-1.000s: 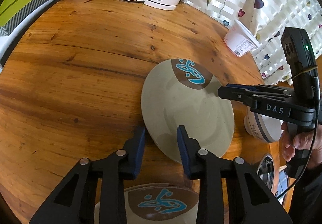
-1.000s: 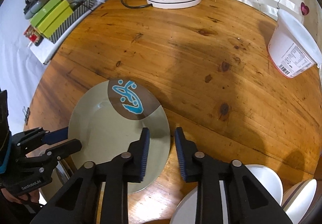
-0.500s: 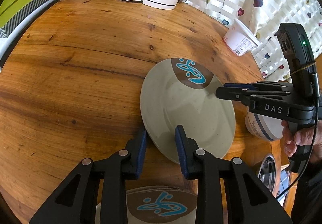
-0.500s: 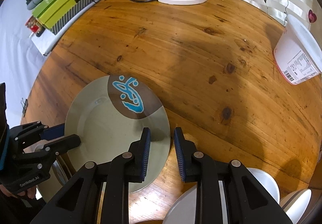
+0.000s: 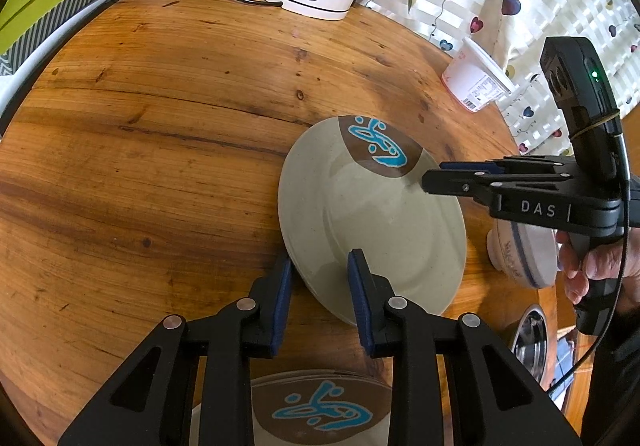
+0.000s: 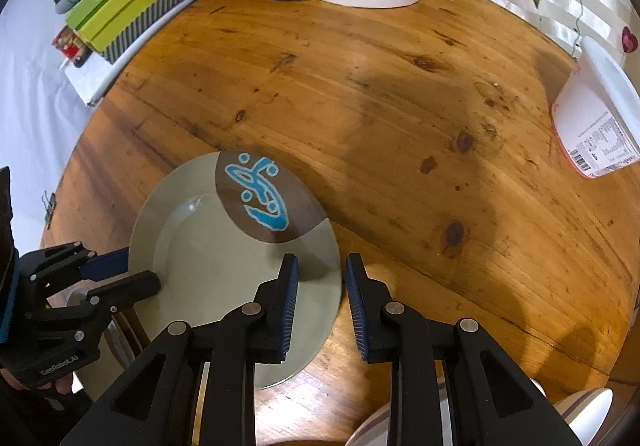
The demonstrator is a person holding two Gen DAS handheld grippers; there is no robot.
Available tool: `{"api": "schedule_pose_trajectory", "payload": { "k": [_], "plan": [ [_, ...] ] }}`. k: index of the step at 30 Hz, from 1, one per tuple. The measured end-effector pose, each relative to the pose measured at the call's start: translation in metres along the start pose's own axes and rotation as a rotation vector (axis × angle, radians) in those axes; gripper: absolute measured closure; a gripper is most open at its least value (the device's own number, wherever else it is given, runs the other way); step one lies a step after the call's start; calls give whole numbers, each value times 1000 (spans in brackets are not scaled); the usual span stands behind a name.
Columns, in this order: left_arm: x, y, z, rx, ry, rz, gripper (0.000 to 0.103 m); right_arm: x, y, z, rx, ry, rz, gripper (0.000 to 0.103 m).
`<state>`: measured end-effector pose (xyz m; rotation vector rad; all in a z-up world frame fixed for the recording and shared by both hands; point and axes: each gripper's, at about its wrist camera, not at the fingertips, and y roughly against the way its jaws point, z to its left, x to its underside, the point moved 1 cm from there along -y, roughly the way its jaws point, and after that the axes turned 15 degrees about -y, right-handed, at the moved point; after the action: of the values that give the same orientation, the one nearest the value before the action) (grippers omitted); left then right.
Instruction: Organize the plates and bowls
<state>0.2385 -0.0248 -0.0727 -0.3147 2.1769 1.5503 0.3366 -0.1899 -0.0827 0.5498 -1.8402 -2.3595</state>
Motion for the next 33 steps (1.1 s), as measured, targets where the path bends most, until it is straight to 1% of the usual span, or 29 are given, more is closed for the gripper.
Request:
{"api": "schedule_pose_trajectory", "payload": {
  "k": [7, 20, 28, 33],
  "plan": [
    [0, 4, 2, 1, 6, -7, 78, 0, 2, 1, 1, -9, -16, 80],
    [1, 25, 3, -4, 14, -40, 79, 7, 25, 10, -9, 1, -48, 80],
    [13, 47, 0, -14, 12, -59, 79, 21, 40, 26, -14, 14, -66, 80],
    [28, 64, -1, -24, 16, -68, 79, 37, 47, 38, -23, 28, -69, 80]
  ]
}}
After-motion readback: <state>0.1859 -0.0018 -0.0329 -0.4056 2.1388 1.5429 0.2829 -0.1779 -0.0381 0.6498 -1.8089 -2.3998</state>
